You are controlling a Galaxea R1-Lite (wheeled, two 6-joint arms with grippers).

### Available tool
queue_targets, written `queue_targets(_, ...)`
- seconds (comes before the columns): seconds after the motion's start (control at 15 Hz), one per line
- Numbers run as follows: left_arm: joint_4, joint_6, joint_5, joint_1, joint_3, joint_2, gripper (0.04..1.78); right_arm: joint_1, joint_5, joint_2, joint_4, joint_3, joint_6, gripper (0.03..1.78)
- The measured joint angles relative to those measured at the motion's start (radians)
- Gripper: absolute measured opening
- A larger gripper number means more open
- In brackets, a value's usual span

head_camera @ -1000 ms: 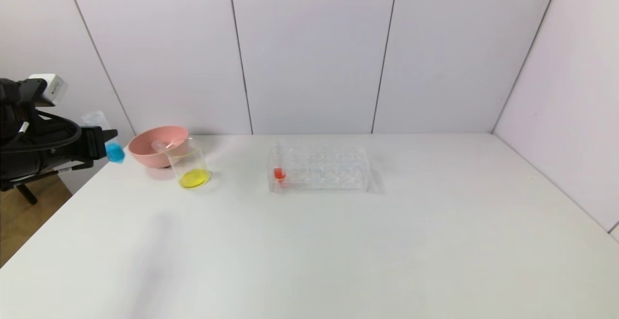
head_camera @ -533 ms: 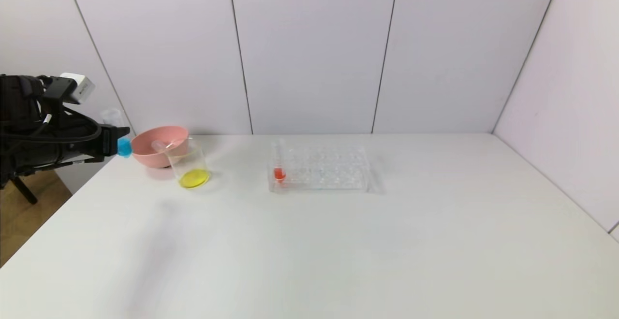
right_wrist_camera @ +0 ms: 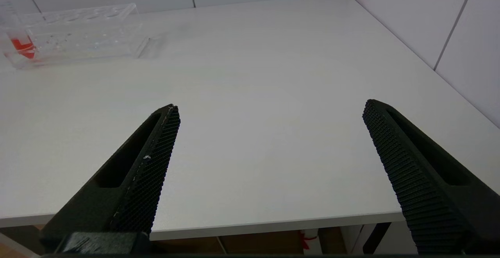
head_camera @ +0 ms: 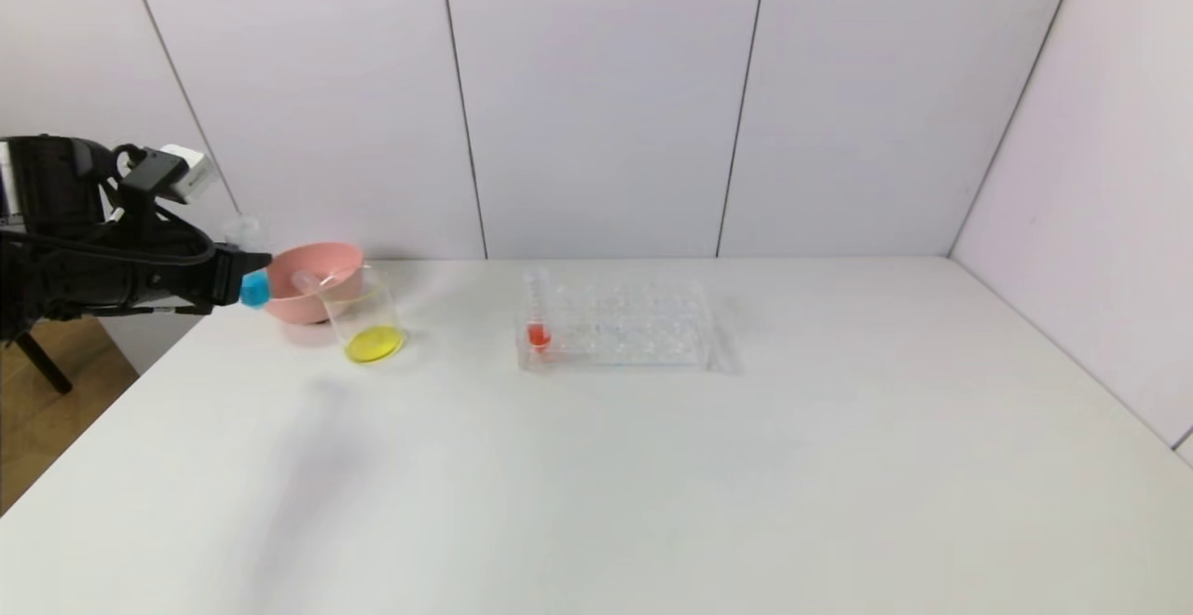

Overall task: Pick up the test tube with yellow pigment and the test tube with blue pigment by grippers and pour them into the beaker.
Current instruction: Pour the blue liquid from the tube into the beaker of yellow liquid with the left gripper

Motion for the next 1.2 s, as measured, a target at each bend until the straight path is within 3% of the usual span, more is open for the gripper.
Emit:
queue_targets(0.4, 0.215, 0.18, -0.032, 0.007, -0.131, 0.002, 0.44, 0.0, 0.0, 0.0, 0.0, 0.0, 0.0, 1.71)
queue_targets(0.73, 0.46, 0.419, -0.033, 0.011, -0.3, 0.018, 0.44, 0.0, 0.0, 0.0, 0.0, 0.0, 0.0, 1.71)
queue_targets(1.2, 0.614, 0.583, -0.036, 0.006, -0.444, 0.093, 0.44, 0.0, 0.0, 0.0, 0.0, 0.0, 0.0, 1.71)
